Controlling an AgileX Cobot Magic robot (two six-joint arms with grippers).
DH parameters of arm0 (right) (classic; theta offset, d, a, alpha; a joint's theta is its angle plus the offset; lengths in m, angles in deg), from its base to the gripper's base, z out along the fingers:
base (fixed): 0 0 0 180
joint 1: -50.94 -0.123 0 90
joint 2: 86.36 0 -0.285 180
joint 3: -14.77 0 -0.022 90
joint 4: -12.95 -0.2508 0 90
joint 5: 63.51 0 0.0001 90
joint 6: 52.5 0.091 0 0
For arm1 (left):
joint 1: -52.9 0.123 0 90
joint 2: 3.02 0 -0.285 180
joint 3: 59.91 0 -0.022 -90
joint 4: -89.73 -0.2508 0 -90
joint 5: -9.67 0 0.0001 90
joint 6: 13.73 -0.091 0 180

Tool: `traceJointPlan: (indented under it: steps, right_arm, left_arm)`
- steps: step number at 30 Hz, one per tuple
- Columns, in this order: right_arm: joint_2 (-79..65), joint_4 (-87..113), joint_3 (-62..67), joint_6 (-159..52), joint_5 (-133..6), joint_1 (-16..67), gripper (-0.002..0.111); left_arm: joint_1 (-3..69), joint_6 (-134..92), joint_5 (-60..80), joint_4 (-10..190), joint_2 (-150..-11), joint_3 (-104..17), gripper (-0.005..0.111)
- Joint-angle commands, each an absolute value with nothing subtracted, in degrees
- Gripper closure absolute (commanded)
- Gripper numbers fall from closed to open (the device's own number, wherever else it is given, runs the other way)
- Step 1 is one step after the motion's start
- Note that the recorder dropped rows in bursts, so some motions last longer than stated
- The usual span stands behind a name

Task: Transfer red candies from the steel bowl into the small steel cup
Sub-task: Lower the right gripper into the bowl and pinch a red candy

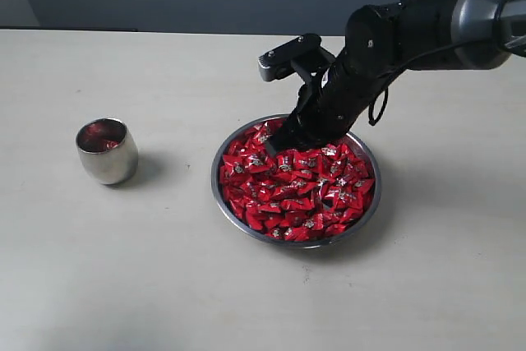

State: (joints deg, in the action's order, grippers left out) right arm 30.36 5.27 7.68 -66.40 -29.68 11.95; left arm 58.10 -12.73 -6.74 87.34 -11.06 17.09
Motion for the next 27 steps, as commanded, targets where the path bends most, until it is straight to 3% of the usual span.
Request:
traceJointPlan:
  steps: [1,7,27]
  right_arm:
    - [31.3,15.2,11.7,-67.7,-23.5,12.2,0.109]
    - [31.3,15.5,14.3,-73.5,-21.6,12.2,0.109]
    - [38.3,-11.8,18.0,-73.5,-26.1,10.9,0.109]
  left_arm:
    - [57.7,-12.6,-6.6,87.3,-10.8,17.3,0.106]
    - [57.7,-12.6,-6.6,87.3,-10.8,17.3,0.106]
    - [57.7,-12.6,-6.6,87.3,-10.8,17.3,0.106]
